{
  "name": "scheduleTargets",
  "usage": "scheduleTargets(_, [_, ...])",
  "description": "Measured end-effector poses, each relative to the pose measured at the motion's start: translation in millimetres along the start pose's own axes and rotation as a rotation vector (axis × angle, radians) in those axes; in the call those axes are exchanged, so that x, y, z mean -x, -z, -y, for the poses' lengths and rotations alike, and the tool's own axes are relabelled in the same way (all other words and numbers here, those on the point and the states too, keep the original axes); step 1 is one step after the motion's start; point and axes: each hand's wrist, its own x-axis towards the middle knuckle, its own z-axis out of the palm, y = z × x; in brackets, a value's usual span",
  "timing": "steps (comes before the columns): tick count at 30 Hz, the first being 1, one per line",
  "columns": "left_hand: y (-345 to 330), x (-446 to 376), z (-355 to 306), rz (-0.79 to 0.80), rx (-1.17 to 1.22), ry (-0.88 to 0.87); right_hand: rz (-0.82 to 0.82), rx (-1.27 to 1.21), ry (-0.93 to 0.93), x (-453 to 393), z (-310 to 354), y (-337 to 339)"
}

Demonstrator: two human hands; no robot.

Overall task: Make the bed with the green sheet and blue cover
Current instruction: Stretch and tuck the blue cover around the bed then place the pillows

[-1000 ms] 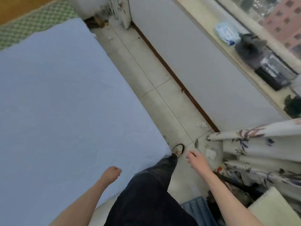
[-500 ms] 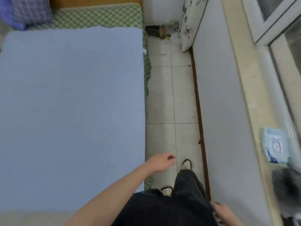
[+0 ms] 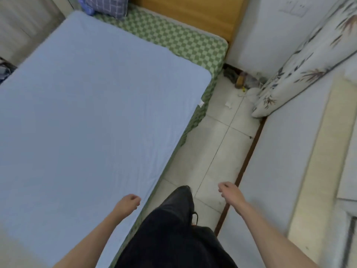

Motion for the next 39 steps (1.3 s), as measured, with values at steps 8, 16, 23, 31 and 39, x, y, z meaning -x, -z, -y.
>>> scheduleTargets(8, [26, -113, -148, 0.034, 0.017, 0.285, 0.005, 0.083, 0.125, -170, 168, 151])
scheduleTargets(16, [100, -171, -502, 0.103, 0.07, -0.189, 0.113, 0.379, -0.164, -251, 217, 306])
scheduleTargets(23, [176, -262, -694, 0.006, 0.407, -0.345, 0.196, 0.523, -0.164, -415, 362, 385])
scheduleTargets(31, [142, -440, -724, -0.048, 0.718, 0.181, 0.249, 0.666, 0.084, -663, 574, 348])
scheduleTargets(39, [71, -553, -743, -0.108, 0.206, 0.097, 0.245, 0.877, 0.347, -771, 631, 246])
